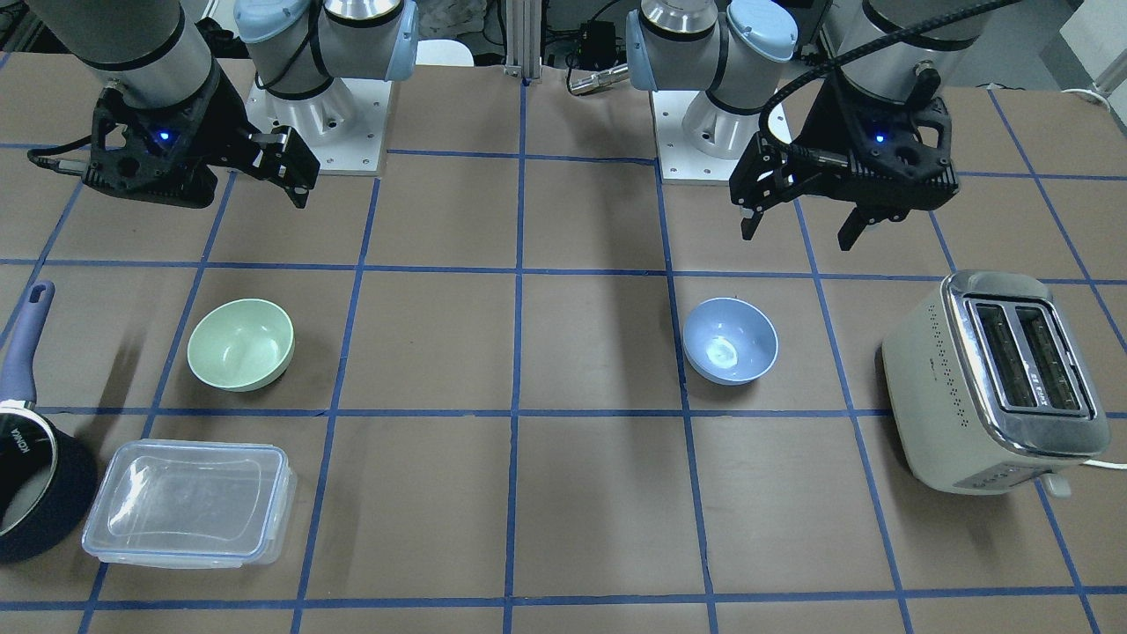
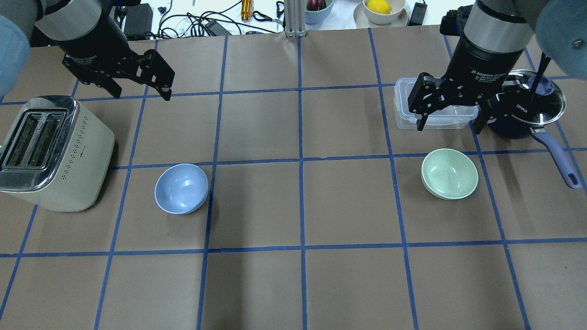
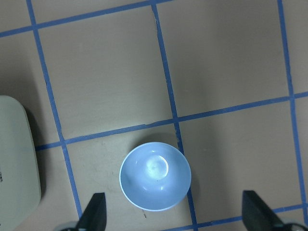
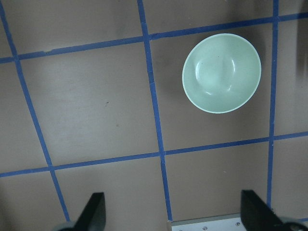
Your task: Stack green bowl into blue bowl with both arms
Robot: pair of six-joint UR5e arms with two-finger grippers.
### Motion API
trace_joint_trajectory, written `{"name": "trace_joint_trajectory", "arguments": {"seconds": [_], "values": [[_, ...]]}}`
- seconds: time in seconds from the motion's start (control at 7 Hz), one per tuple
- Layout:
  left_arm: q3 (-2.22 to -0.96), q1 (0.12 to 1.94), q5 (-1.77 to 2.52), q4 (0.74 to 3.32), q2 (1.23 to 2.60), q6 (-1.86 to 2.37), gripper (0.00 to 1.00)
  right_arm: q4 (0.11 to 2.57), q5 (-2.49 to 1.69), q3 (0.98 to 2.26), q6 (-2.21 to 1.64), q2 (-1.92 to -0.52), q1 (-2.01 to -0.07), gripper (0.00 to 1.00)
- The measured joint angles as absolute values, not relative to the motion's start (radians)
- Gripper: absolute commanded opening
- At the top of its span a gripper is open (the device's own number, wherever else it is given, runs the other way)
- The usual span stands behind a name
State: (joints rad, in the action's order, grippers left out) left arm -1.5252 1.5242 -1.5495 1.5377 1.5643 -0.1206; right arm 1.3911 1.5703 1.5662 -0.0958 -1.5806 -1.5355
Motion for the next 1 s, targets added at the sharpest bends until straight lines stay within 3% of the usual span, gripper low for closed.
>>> {"name": "trace_joint_trajectory", "arguments": {"seconds": [0.71,1.0], "values": [[-1.563,1.527,-1.587,1.543,1.588,-0.077,1.00,1.391,1.569,1.566,-0.097,-1.580,-1.536,1.00],[-1.723,1.543,-1.585,1.410,1.616,-0.068,1.00,1.397,1.568,1.566,-0.099,-1.574,-1.531,1.00]]}}
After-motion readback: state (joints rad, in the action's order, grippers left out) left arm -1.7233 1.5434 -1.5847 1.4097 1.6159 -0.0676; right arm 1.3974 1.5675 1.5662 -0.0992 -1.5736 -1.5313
